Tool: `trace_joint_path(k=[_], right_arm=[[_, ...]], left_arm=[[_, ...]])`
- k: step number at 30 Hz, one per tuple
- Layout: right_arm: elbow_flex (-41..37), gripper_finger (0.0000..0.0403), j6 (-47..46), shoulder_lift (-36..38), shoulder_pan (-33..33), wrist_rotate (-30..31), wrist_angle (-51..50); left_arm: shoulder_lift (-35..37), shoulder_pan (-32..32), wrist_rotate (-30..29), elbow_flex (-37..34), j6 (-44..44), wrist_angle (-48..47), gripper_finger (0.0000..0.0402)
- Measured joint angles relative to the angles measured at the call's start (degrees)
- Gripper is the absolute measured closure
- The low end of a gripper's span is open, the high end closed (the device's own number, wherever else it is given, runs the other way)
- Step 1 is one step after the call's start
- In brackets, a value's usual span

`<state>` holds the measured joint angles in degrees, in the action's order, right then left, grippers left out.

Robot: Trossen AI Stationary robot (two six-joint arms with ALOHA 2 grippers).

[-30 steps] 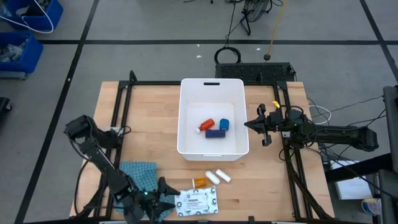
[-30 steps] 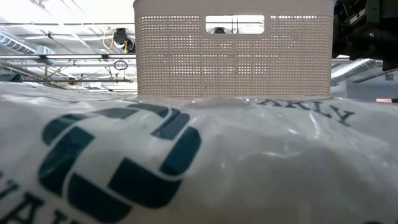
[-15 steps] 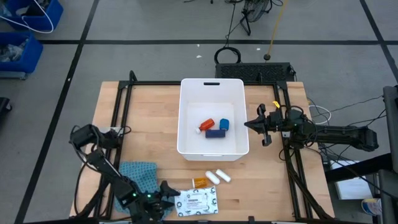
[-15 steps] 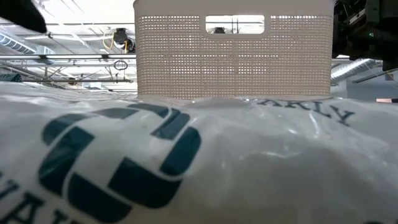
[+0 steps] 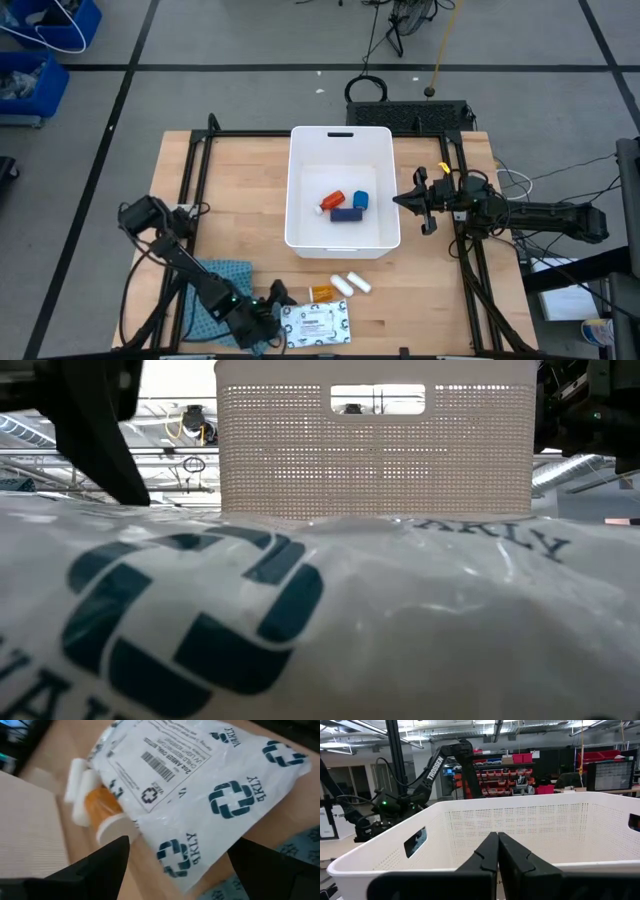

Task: Pick & place medical supplies in basket/bin
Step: Put the white mailer bag into the white bin

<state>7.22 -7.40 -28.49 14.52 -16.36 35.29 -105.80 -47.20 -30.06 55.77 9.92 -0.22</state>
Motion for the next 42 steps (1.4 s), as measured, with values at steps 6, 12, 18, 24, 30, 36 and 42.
trace_joint_path(k=[6, 12, 18, 24, 30, 36, 42], right_arm=[[0.0, 0.0403, 0.5, 0.0, 0.0, 0.0, 0.0], [0.0, 0.0403, 0.6, 0.0, 0.0, 0.0, -0.2], [0.0, 0.0403, 0.6, 0.0, 0.0, 0.0, -0.2], [-0.1, 0.0403, 0.6, 0.0, 0.0, 0.0, -0.2], [-0.1, 0.0403, 0.6, 0.0, 0.0, 0.0, -0.3], [-0.1, 0.0403, 0.6, 0.0, 0.0, 0.0, -0.3], [-0.1, 0.0403, 0.1, 0.0, 0.0, -0.2, -0.4]], left_arm=[[0.0, 0.3, 2.0, 0.0, 0.4, 0.9, 0.0148], [0.0, 0.3, 2.8, 0.0, 0.3, 1.0, 0.031], [0.1, -1.0, 0.2, 0.0, 1.6, 0.7, 0.0388], [4.4, -3.2, -6.2, -0.1, 3.0, -1.9, 0.0397], [15.4, -5.7, -14.1, -0.1, 4.0, -3.1, 0.0399], [26.8, -7.2, -20.7, -0.1, 4.5, -3.1, 0.04], [34.3, -7.2, -27.1, -0.1, 5.4, -3.6, 0.04]])
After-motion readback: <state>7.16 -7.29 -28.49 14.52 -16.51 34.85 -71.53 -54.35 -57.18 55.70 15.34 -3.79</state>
